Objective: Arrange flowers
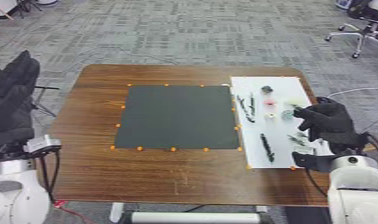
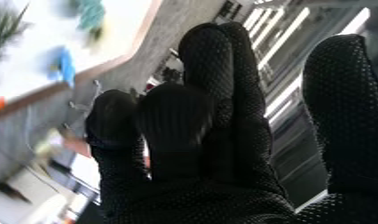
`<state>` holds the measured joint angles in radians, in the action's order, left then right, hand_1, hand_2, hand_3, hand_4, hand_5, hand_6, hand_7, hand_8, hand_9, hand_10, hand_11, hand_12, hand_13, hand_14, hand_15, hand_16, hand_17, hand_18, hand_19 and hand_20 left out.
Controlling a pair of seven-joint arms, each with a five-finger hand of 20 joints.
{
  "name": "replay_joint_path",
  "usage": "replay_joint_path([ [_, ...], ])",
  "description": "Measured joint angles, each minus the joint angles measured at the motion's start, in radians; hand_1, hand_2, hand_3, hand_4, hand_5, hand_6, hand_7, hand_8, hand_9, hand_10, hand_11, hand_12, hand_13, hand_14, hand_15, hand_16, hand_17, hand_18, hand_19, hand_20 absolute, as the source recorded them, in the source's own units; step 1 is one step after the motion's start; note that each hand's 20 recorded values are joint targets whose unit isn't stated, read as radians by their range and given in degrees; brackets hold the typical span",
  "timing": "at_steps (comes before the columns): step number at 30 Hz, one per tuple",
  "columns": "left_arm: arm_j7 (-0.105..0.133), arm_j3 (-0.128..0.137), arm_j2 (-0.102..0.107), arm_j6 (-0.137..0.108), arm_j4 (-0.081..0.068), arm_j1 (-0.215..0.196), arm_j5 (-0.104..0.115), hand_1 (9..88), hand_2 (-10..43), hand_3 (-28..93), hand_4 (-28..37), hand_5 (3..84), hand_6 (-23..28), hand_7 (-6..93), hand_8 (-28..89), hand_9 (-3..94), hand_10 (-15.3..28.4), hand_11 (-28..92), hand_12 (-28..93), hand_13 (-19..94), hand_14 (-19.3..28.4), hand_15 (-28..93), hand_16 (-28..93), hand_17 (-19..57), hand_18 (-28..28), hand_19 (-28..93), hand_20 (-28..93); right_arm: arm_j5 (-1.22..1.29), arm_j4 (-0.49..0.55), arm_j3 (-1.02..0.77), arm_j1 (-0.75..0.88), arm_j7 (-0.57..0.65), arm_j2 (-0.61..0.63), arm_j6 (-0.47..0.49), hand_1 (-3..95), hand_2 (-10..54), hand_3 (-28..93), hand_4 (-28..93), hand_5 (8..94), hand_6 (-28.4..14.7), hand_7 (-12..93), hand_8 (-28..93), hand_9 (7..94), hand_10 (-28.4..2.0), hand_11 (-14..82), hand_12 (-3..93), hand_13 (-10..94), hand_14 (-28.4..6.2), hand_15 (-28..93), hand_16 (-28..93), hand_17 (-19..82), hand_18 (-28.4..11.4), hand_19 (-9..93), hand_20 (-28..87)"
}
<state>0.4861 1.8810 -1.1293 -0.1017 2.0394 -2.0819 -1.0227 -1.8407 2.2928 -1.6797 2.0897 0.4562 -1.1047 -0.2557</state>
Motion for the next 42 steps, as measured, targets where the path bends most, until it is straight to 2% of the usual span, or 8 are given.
replay_joint_path([
  [4, -0.003, -0.019, 0.006, -0.018, -0.001, -0.030, 0.000, 25.4, -9.5, 71, -25.6, 36.6, 0.5, 11.5, -8, 34.4, 10.7, 11, 10, 26, 10.8, 7, 0, 2.8, 7.2, 1, 14, -0.184, 0.003, 0.051, -0.002, 0.096, 0.038, 0.091, 38.3, -9.5, 60, -13, 74.8, -2.3, 29, 7, 84.1, -12.0, 41.6, 36.4, 90, -3.2, 64, 40, 58, -19.0, 93, 67],
  [9, -0.015, -0.041, 0.015, -0.036, -0.007, -0.012, 0.000, 25.8, -9.5, 71, -25.1, 36.6, 0.6, 11.2, -8, 34.2, 10.6, 11, 10, 26, 10.9, 7, 0, 2.8, 7.3, 1, 14, -0.283, -0.003, 0.108, -0.024, 0.158, 0.083, 0.254, 39.4, -9.5, 57, -12, 75.0, -2.4, 31, 13, 84.7, -11.4, 44.3, 38.9, 91, -2.7, 66, 42, 61, -18.8, 93, 70],
  [11, -0.018, -0.041, 0.017, -0.036, -0.007, -0.005, 0.000, 25.8, -9.5, 71, -24.8, 36.4, 0.6, 11.2, -8, 34.1, 10.6, 11, 10, 27, 11.0, 7, 0, 2.8, 7.3, 1, 14, -0.308, -0.016, 0.138, -0.044, 0.169, 0.098, 0.293, 39.2, -9.5, 57, -12, 75.0, -2.5, 31, 11, 84.8, -11.4, 44.8, 39.1, 91, -2.7, 66, 43, 61, -18.8, 93, 70],
  [12, -0.020, -0.041, 0.018, -0.035, -0.007, -0.003, -0.001, 25.8, -9.5, 71, -24.7, 36.3, 0.6, 11.1, -8, 34.0, 10.6, 11, 10, 27, 11.0, 7, 0, 2.8, 7.3, 1, 14, -0.319, -0.025, 0.154, -0.056, 0.174, 0.104, 0.305, 38.8, -9.5, 57, -12, 75.1, -2.7, 33, 5, 84.9, -11.5, 45.0, 39.3, 91, -2.7, 66, 43, 61, -18.8, 93, 71],
  [18, -0.029, -0.039, 0.020, -0.025, -0.006, -0.001, -0.001, 25.8, -9.5, 71, -24.2, 35.8, 0.6, 10.6, -8, 33.5, 10.5, 10, 10, 27, 11.3, 7, 0, 2.7, 7.4, 1, 14, -0.429, -0.113, 0.248, -0.143, 0.219, 0.118, 0.370, 39.0, -9.5, 55, -12, 75.1, -2.9, 34, 0, 84.9, -11.5, 45.0, 39.5, 91, -2.6, 66, 44, 62, -18.5, 93, 70],
  [23, -0.037, -0.028, 0.017, -0.003, -0.006, -0.004, -0.001, 25.8, -9.5, 71, -24.0, 35.6, 0.8, 10.1, -7, 33.1, 10.5, 10, 10, 27, 11.5, 7, 1, 2.7, 7.5, 1, 14, -0.486, -0.184, 0.266, -0.160, 0.232, 0.115, 0.413, 38.8, -9.5, 54, -12, 74.9, -3.1, 35, 1, 84.9, -11.5, 45.2, 39.4, 91, -2.7, 66, 44, 62, -18.1, 93, 70],
  [38, -0.049, 0.005, 0.008, 0.028, 0.007, -0.029, 0.000, 25.7, -9.5, 70, -23.7, 35.2, 0.8, 9.5, -7, 32.5, 10.3, 10, 11, 27, 11.7, 7, 1, 2.6, 7.6, 1, 14, -0.521, -0.173, 0.314, -0.212, 0.280, 0.105, 0.517, 41.1, -9.5, 52, -9, 74.5, -3.3, 38, 2, 86.0, -11.4, 46.1, 38.4, 93, -2.0, 65, 42, 63, -17.8, 93, 69],
  [42, -0.051, 0.008, 0.008, 0.034, 0.009, -0.030, 0.000, 25.7, -9.5, 70, -23.6, 35.2, 1.0, 9.4, -7, 32.2, 10.2, 10, 11, 27, 11.7, 7, 1, 2.6, 7.6, 1, 14, -0.508, -0.168, 0.355, -0.247, 0.296, 0.107, 0.567, 47.2, -9.5, 44, -6, 74.4, -2.5, 32, 31, 86.1, -11.3, 46.2, 38.3, 94, -1.9, 65, 42, 64, -17.7, 93, 68],
])
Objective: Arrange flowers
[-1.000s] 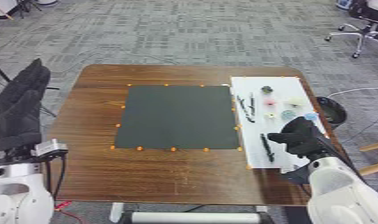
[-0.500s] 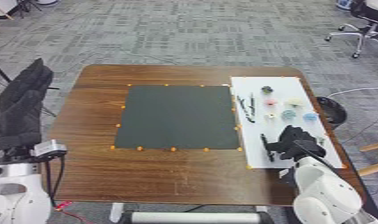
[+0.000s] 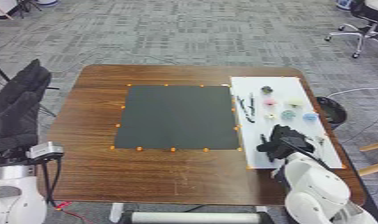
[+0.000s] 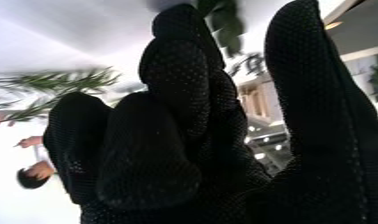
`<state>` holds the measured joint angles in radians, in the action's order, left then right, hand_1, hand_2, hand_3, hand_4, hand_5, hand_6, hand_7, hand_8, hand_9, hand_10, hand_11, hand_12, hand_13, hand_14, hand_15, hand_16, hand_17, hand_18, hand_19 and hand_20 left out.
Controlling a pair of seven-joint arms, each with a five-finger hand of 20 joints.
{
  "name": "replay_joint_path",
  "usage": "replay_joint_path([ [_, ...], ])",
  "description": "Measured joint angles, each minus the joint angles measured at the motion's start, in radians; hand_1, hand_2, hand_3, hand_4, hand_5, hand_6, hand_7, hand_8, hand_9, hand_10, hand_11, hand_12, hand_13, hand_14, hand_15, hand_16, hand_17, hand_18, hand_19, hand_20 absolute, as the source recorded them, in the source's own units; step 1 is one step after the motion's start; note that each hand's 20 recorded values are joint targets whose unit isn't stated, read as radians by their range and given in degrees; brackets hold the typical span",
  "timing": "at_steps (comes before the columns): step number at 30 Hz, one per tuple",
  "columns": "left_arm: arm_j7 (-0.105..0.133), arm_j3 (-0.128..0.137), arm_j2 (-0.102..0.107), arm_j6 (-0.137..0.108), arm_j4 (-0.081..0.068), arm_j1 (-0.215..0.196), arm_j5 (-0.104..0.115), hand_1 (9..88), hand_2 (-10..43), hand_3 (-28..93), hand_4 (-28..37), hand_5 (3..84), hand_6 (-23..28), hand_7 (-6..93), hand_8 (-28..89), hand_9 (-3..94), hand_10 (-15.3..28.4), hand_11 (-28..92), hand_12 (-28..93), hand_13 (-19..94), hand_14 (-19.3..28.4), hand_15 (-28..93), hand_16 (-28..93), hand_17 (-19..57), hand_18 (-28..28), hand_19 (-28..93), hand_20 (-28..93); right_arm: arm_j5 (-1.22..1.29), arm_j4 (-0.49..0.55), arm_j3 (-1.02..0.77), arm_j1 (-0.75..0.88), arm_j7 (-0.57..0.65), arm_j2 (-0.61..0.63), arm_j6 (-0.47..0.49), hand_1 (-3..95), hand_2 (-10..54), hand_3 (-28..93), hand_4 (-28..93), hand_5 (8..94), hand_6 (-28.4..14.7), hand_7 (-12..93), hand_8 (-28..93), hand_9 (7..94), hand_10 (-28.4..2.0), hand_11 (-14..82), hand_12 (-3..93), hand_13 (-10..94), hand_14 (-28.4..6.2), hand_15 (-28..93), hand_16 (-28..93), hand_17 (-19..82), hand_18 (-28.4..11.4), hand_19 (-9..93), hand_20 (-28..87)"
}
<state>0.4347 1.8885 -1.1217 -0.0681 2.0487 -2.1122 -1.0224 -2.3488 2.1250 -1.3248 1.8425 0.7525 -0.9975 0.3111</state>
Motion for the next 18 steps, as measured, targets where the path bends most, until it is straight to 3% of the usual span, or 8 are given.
replay_joint_path([
  [1, 0.000, 0.000, 0.000, 0.002, 0.000, 0.000, 0.000, 25.7, -9.5, 70, -23.7, 35.2, 1.0, 9.3, -7, 32.1, 10.1, 10, 11, 27, 11.7, 7, 1, 2.6, 7.6, 1, 14, 0.006, 0.000, 0.007, -0.009, 0.002, 0.000, 0.017, 49.4, -9.5, 40, -3, 74.6, -2.4, 31, 33, 86.1, -11.3, 46.2, 38.3, 94, -1.9, 65, 42, 64, -17.7, 93, 68],
  [2, 0.000, 0.001, 0.000, 0.003, 0.001, 0.000, 0.000, 25.7, -9.5, 70, -23.7, 35.2, 1.0, 9.3, -7, 32.1, 10.1, 10, 11, 27, 11.7, 7, 1, 2.6, 7.6, 1, 14, 0.014, 0.000, 0.012, -0.016, 0.004, -0.001, 0.033, 63.1, -9.5, 6, 20, 74.8, -2.2, 30, 36, 86.2, -11.3, 46.0, 38.2, 94, -1.9, 65, 42, 64, -17.8, 93, 68],
  [3, 0.000, 0.001, 0.000, 0.003, 0.001, 0.000, 0.000, 25.7, -9.5, 70, -23.6, 35.2, 1.1, 9.3, -7, 32.0, 10.1, 10, 11, 27, 11.6, 7, 1, 2.5, 7.6, 1, 14, 0.025, 0.000, 0.016, -0.023, 0.007, -0.002, 0.048, 72.8, -9.5, -17, 35, 75.2, -1.9, 29, 39, 86.2, -11.3, 45.9, 38.5, 94, -1.9, 64, 42, 64, -17.5, 93, 68],
  [7, 0.000, 0.003, 0.000, 0.003, 0.003, -0.001, 0.000, 25.7, -9.5, 70, -23.6, 35.1, 1.0, 9.3, -7, 31.9, 10.2, 10, 11, 27, 11.7, 7, 1, 2.5, 7.6, 1, 14, 0.108, 0.010, 0.016, -0.037, 0.028, -0.012, 0.080, 82.2, -9.5, -28, 47, 75.9, -2.0, 26, 41, 86.7, -11.4, 42.6, 37.9, 94, -1.6, 62, 41, 64, -16.5, 93, 63],
  [10, -0.001, 0.004, 0.000, 0.003, 0.005, -0.002, 0.002, 25.6, -9.5, 70, -23.5, 35.1, 1.1, 9.4, -7, 31.9, 10.1, 10, 11, 27, 11.8, 7, 1, 2.5, 7.6, 1, 14, 0.192, 0.018, -0.001, -0.038, 0.054, -0.026, 0.094, 83.7, -9.5, -26, 53, 76.6, -2.1, 24, 40, 87.5, -11.2, 39.0, 41.2, 94, -1.4, 60, 39, 64, -15.7, 93, 60],
  [13, -0.001, 0.007, -0.001, 0.003, 0.006, -0.004, 0.003, 25.6, -9.5, 70, -23.5, 35.1, 1.2, 9.5, -7, 31.7, 10.1, 10, 11, 27, 11.8, 7, 1, 2.5, 7.6, 1, 14, 0.250, 0.028, -0.015, -0.038, 0.069, -0.035, 0.107, 79.8, -9.5, -11, 47, 77.2, -2.2, 23, 39, 88.3, -10.8, 37.1, 43.0, 94, -1.4, 61, 37, 64, -15.1, 93, 58],
  [15, -0.001, 0.007, -0.001, 0.003, 0.006, -0.005, 0.004, 25.5, -9.5, 71, -23.5, 35.1, 1.2, 9.4, -7, 31.7, 10.1, 10, 11, 27, 11.8, 7, 1, 2.5, 7.6, 1, 14, 0.278, 0.034, -0.022, -0.038, 0.076, -0.038, 0.110, 65.0, -9.5, 33, 16, 77.8, -2.5, 22, 40, 88.8, -10.6, 36.2, 43.4, 94, -1.3, 61, 35, 65, -14.7, 93, 57],
  [18, -0.003, 0.008, -0.001, 0.004, 0.007, -0.007, 0.007, 25.6, -9.5, 71, -23.5, 35.1, 1.3, 9.4, -7, 31.6, 10.1, 10, 11, 27, 11.8, 7, 1, 2.5, 7.6, 1, 14, 0.326, 0.040, -0.036, -0.037, 0.086, -0.040, 0.109, 62.2, -9.5, 44, 7, 78.2, -2.8, 21, 39, 89.2, -10.4, 35.9, 43.1, 94, -1.1, 61, 34, 65, -14.3, 93, 56],
])
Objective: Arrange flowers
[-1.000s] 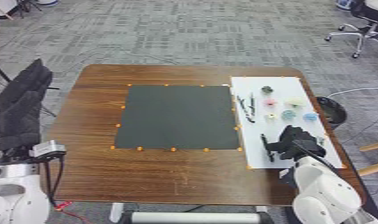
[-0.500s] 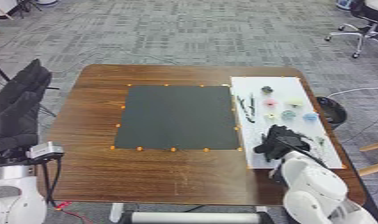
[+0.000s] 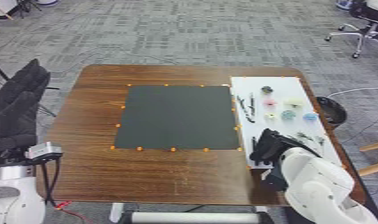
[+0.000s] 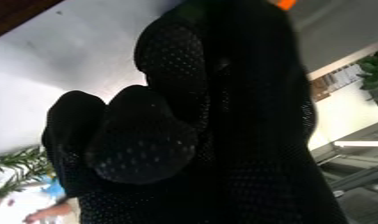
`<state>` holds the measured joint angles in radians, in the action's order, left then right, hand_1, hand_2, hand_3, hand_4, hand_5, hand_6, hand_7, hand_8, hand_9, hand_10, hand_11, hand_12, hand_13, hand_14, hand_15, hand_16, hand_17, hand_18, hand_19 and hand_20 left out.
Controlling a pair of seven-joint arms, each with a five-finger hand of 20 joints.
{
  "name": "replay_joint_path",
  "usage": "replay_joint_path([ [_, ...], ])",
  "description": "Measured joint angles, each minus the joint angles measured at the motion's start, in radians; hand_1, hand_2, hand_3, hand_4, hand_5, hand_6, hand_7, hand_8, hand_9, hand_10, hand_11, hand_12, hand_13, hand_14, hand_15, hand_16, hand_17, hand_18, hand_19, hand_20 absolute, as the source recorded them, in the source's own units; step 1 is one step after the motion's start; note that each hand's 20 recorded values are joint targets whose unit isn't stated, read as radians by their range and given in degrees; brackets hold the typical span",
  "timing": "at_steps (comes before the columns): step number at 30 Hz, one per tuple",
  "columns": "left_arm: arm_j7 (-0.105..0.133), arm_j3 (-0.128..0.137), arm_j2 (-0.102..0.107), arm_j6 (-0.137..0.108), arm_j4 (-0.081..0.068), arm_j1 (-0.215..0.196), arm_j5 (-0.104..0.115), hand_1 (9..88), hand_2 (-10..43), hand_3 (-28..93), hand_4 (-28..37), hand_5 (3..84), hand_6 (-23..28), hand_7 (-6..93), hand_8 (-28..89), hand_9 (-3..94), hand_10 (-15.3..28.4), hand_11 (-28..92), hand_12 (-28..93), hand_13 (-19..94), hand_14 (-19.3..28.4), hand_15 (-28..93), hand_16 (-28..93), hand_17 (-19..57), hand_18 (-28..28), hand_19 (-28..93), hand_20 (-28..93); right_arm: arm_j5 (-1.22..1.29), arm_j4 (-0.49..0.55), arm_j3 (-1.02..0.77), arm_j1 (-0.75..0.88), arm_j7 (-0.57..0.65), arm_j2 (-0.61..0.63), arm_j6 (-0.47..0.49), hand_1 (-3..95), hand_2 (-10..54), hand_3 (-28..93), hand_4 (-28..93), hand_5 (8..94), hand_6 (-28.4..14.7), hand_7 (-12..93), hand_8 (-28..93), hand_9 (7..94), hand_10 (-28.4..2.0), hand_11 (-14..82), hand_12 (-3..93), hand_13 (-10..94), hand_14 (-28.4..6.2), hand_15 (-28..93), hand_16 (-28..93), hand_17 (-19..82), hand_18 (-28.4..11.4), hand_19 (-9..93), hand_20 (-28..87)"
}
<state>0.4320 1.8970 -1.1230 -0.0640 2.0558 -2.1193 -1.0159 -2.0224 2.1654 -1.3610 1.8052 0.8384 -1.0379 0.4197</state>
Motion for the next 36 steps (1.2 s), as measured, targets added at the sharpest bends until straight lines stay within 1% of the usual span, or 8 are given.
replay_joint_path([
  [14, -0.011, 0.007, 0.009, 0.005, -0.002, 0.000, 0.025, 25.6, -9.5, 71, -23.2, 35.2, 1.5, 9.5, -7, 31.7, 10.3, 10, 12, 27, 11.8, 7, 1, 2.6, 7.7, 1, 14, 0.197, 0.009, -0.031, 0.008, -0.017, 0.033, -0.184, 62.9, -9.5, 47, 5, 78.1, -3.8, 21, 39, 89.6, -9.9, 35.8, 42.5, 94, -0.4, 62, 31, 66, -13.5, 93, 55],
  [18, -0.011, 0.007, 0.016, 0.005, -0.010, 0.001, 0.030, 25.6, -9.5, 71, -23.2, 35.8, 1.5, 9.9, -7, 32.2, 10.4, 10, 12, 27, 11.8, 7, 1, 2.7, 7.8, 1, 14, 0.229, 0.036, -0.044, -0.007, -0.037, 0.048, -0.230, 62.4, -9.5, 47, 5, 78.0, -3.7, 22, 39, 89.7, -9.8, 36.1, 42.5, 94, -0.2, 63, 30, 67, -13.3, 93, 55],
  [21, -0.011, 0.010, 0.025, 0.004, -0.023, 0.002, 0.030, 25.3, -9.5, 71, -23.3, 36.8, 1.3, 10.3, -7, 32.9, 10.6, 11, 12, 28, 11.9, 7, 1, 3.0, 7.8, 1, 14, 0.268, 0.056, -0.044, -0.027, -0.051, 0.060, -0.248, 62.3, -9.5, 48, 6, 77.9, -3.6, 22, 38, 89.6, -9.7, 36.3, 42.3, 94, -0.1, 63, 30, 67, -13.1, 93, 55],
  [24, -0.019, 0.026, 0.037, 0.004, -0.047, 0.004, 0.027, 23.6, -8.7, 72, -24.0, 37.9, 1.4, 10.3, -7, 34.0, 10.9, 11, 11, 28, 12.1, 7, 1, 3.2, 7.7, 1, 14, 0.333, 0.058, -0.016, -0.069, -0.063, 0.072, -0.268, 62.3, -9.5, 48, 6, 77.9, -3.7, 23, 38, 89.7, -9.7, 36.4, 42.0, 94, 0.0, 63, 29, 67, -12.8, 93, 54],
  [26, -0.025, 0.034, 0.050, -0.002, -0.071, 0.007, 0.028, 22.6, -5.9, 73, -26.0, 38.4, 1.3, 10.3, -7, 34.5, 11.0, 11, 10, 29, 11.9, 7, 1, 3.5, 7.7, 1, 14, 0.370, 0.046, 0.033, -0.115, -0.070, 0.080, -0.290, 62.2, -9.5, 48, 6, 77.9, -3.7, 23, 38, 89.7, -9.7, 36.5, 41.8, 94, 0.1, 63, 29, 67, -12.8, 93, 54],
  [27, -0.029, 0.036, 0.057, -0.006, -0.084, 0.010, 0.028, 21.8, -2.0, 74, -26.7, 39.1, 1.3, 10.4, -7, 35.3, 11.1, 11, 10, 29, 11.9, 8, 1, 3.7, 7.7, 1, 14, 0.378, 0.036, 0.066, -0.143, -0.075, 0.082, -0.303, 62.2, -9.5, 48, 6, 77.9, -3.7, 23, 38, 89.8, -9.7, 36.6, 41.7, 94, 0.1, 63, 29, 67, -12.8, 93, 54],
  [32, -0.044, 0.036, 0.087, -0.038, -0.161, 0.037, 0.035, 19.8, 9.7, 76, -28.2, 41.0, 0.9, 10.9, -8, 37.2, 11.3, 12, 9, 30, 11.9, 8, 0, 4.3, 7.7, 1, 14, 0.367, -0.063, 0.258, -0.314, -0.107, 0.077, -0.351, 61.7, -9.5, 49, 5, 77.9, -3.7, 24, 37, 90.1, -9.9, 36.6, 40.7, 94, -0.1, 63, 29, 67, -12.6, 93, 54],
  [36, -0.051, 0.014, 0.099, -0.055, -0.227, 0.077, 0.051, 18.7, 17.8, 73, -28.3, 42.0, 0.8, 11.4, -9, 38.3, 11.7, 12, 9, 31, 11.9, 8, 0, 4.7, 7.7, 2, 14, 0.355, -0.167, 0.385, -0.449, -0.123, 0.040, -0.357, 61.7, -9.5, 49, 5, 78.0, -3.7, 24, 36, 90.3, -10.0, 36.5, 40.1, 94, -0.1, 63, 29, 67, -12.6, 93, 54],
])
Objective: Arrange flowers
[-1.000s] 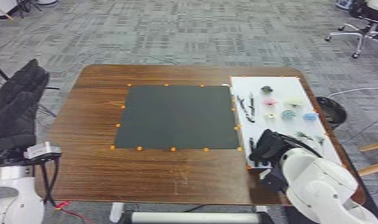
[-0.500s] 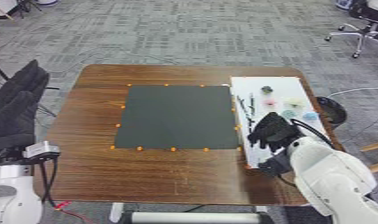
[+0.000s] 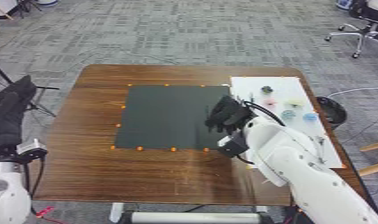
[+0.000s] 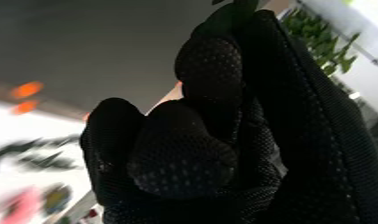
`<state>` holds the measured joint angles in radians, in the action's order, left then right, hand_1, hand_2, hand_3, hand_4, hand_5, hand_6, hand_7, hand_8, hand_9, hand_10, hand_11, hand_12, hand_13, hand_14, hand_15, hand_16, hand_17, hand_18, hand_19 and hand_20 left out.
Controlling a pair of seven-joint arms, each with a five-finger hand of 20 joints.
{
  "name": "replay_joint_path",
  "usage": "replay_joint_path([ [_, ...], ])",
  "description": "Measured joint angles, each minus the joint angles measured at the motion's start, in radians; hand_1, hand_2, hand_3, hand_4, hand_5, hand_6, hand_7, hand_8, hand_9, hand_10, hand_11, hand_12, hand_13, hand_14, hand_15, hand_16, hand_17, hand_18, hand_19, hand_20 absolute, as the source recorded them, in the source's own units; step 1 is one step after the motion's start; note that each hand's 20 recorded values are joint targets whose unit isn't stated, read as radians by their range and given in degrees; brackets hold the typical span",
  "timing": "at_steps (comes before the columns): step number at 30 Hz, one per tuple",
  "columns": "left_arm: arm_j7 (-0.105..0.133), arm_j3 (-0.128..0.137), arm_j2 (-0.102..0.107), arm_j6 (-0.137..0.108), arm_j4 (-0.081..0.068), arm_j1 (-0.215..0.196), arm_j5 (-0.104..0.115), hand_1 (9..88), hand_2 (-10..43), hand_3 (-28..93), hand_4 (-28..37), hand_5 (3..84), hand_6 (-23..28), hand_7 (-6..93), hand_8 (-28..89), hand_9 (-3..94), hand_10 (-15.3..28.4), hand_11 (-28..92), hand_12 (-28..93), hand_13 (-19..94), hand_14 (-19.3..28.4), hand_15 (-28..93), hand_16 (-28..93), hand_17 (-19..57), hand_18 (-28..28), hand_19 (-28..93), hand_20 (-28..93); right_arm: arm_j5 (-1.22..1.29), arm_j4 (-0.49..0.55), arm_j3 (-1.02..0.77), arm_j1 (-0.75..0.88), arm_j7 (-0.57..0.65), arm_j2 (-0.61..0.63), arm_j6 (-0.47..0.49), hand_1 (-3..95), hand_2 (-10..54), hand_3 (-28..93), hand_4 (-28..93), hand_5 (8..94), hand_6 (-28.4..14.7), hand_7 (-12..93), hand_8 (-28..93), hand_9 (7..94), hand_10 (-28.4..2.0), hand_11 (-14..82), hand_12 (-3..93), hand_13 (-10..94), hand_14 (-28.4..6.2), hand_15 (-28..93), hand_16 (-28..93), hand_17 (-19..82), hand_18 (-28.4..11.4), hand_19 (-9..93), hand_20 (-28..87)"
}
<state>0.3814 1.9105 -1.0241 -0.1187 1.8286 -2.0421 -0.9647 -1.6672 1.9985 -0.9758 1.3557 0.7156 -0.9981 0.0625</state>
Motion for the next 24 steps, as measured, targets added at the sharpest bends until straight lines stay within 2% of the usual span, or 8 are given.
replay_joint_path([
  [4, -0.010, -0.045, 0.012, -0.011, -0.061, 0.052, 0.011, 19.0, 19.8, 72, -28.3, 42.4, 1.1, 11.2, -8, 38.5, 11.7, 12, 8, 31, 11.9, 8, 0, 4.8, 7.6, 2, 14, -0.015, -0.091, 0.110, -0.119, -0.006, -0.061, 0.000, 61.7, -9.5, 49, 5, 78.3, -3.7, 25, 35, 90.7, -10.3, 36.1, 38.7, 94, -0.2, 63, 28, 67, -12.7, 93, 54],
  [7, -0.018, -0.076, 0.017, -0.016, -0.083, 0.082, 0.018, 19.1, 19.9, 72, -28.3, 42.4, 1.2, 11.2, -8, 38.6, 11.7, 12, 8, 31, 11.9, 8, 0, 4.8, 7.6, 2, 14, -0.027, -0.135, 0.182, -0.187, -0.007, -0.105, 0.000, 61.7, -9.5, 49, 5, 78.6, -3.7, 25, 34, 91.9, -10.9, 34.1, 36.0, 94, -0.2, 62, 28, 67, -12.6, 93, 53],
  [12, -0.023, -0.109, 0.023, -0.018, -0.088, 0.111, 0.022, 18.7, 18.9, 73, -28.3, 42.6, 1.3, 11.1, -8, 38.6, 11.7, 12, 8, 31, 11.9, 9, -1, 4.8, 7.7, 3, 14, -0.032, -0.186, 0.265, -0.252, -0.008, -0.171, -0.010, 61.6, -9.5, 49, 4, 79.2, -3.8, 25, 32, 93.4, -11.6, 30.5, 30.8, 94, -0.5, 61, 28, 67, -12.1, 93, 50],
  [17, -0.022, -0.132, 0.032, -0.022, -0.093, 0.135, 0.031, 18.6, 18.1, 73, -28.3, 42.6, 1.4, 10.9, -8, 38.5, 11.7, 12, 8, 31, 12.0, 9, -1, 4.8, 7.6, 3, 14, 0.001, -0.236, 0.354, -0.295, -0.005, -0.208, -0.050, 62.0, -9.5, 49, 2, 79.7, -3.8, 25, 31, 93.7, -10.9, 26.5, 27.5, 94, -0.9, 59, 27, 67, -11.8, 93, 47],
  [20, -0.022, -0.156, 0.038, -0.026, -0.102, 0.156, 0.035, 18.5, 17.7, 73, -28.3, 42.6, 1.4, 10.9, -8, 38.5, 11.8, 12, 8, 31, 12.0, 9, -1, 4.8, 7.6, 3, 14, 0.055, -0.255, 0.373, -0.299, 0.006, -0.226, -0.082, 62.6, -9.5, 48, 2, 79.9, -3.8, 24, 30, 93.7, -10.4, 24.1, 25.8, 94, -1.1, 58, 26, 67, -11.4, 92, 46],
  [24, -0.022, -0.190, 0.043, -0.027, -0.110, 0.187, 0.036, 18.6, 17.2, 73, -28.3, 42.6, 1.5, 10.7, -8, 38.4, 11.8, 12, 8, 31, 12.0, 8, -1, 4.8, 7.6, 3, 14, 0.113, -0.269, 0.385, -0.299, 0.024, -0.242, -0.122, 63.3, -9.5, 47, 1, 79.9, -3.8, 24, 30, 93.7, -11.3, 21.1, 24.3, 94, -1.2, 58, 25, 67, -11.1, 91, 46],
])
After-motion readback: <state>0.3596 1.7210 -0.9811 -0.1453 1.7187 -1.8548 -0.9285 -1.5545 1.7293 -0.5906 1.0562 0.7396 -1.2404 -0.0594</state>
